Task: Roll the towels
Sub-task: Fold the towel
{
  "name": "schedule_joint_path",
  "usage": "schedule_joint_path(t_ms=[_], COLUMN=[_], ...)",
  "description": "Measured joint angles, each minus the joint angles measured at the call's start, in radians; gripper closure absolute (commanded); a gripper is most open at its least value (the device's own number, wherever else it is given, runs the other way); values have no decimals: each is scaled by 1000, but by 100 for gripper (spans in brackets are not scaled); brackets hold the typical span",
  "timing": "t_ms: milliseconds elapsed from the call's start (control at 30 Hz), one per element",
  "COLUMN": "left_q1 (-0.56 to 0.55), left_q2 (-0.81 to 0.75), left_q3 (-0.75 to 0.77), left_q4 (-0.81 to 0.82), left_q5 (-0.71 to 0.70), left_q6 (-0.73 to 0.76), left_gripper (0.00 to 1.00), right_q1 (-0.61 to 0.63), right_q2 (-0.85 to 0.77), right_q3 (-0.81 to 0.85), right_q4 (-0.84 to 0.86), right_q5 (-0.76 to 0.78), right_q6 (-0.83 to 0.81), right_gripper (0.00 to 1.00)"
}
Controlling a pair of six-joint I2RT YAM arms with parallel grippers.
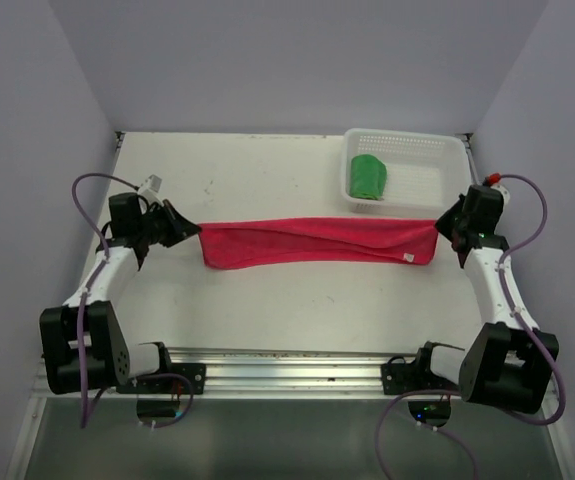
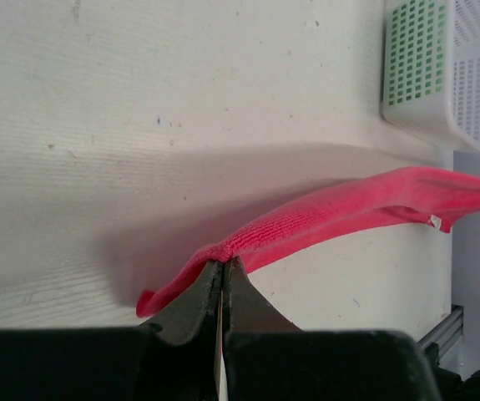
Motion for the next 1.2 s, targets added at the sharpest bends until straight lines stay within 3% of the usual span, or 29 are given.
schedule_joint_path(t_ms=[767,1200], left_q1=[3,6], left_q2=[-262,-577], left_q3=[5,-53], left_q4=[-162,-298], left_q5=[-174,-268], left_q6=[100,77], left_gripper=[100,100], right_q1=[-5,-6], right_q2=[-249,-525], right_q3=[21,-16], right_q4=[-222,-391], right_q5=[-18,-74], right_q6=[24,38], right_gripper=[100,100])
